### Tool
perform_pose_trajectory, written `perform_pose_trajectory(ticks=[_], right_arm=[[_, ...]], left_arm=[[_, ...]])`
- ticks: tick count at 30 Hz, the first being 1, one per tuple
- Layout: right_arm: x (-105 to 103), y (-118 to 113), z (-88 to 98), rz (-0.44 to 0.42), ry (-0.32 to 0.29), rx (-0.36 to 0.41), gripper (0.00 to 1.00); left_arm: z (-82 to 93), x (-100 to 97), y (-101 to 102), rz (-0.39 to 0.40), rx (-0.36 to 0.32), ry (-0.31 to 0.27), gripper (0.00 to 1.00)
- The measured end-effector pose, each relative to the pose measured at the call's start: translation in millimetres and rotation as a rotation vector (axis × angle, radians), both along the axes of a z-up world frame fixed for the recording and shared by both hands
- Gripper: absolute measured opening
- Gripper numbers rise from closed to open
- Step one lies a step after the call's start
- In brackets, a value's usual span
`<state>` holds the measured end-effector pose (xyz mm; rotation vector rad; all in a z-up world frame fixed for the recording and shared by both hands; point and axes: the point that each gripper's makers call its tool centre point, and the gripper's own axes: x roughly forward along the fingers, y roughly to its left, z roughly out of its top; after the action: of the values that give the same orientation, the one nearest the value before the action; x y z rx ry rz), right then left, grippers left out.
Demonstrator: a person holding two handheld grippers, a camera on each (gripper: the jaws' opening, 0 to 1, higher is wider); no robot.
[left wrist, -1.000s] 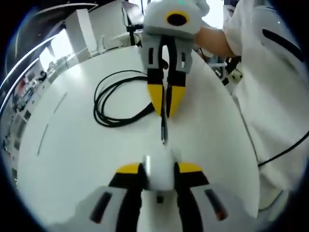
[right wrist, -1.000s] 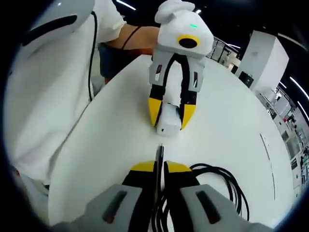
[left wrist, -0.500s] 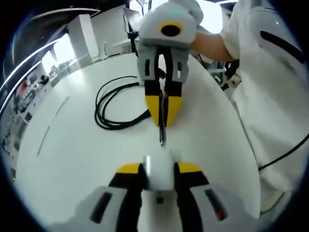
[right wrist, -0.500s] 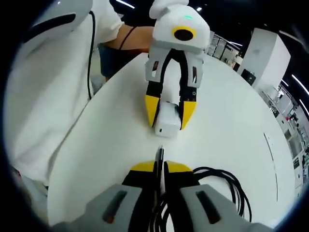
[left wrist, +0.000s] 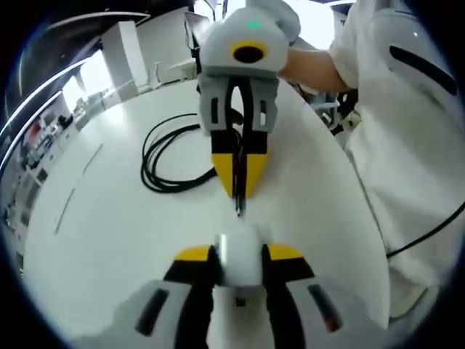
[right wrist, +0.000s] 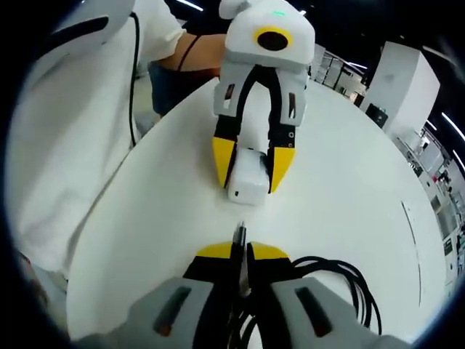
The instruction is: Plug the desk Type‑C cable into the charger adapter.
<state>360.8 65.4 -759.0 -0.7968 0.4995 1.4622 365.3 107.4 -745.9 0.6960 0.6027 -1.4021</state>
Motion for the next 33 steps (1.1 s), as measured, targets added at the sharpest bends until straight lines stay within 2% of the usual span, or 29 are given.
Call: perform_pose_trajectory(ticks=[20, 33], right_arm=[[-0.6, 2.0, 0.3, 0.013, 0.003, 0.006, 0.06], [-2.3, 3.8, -0.2, 0.014, 0.026, 0.012, 0.03]], left_arm=[[-0.4, -0.9, 1.3, -0.001, 0.010, 0.004, 0.24], [-0.1, -1.4, 2.2, -0.001, 0.010, 0.008, 0.24]])
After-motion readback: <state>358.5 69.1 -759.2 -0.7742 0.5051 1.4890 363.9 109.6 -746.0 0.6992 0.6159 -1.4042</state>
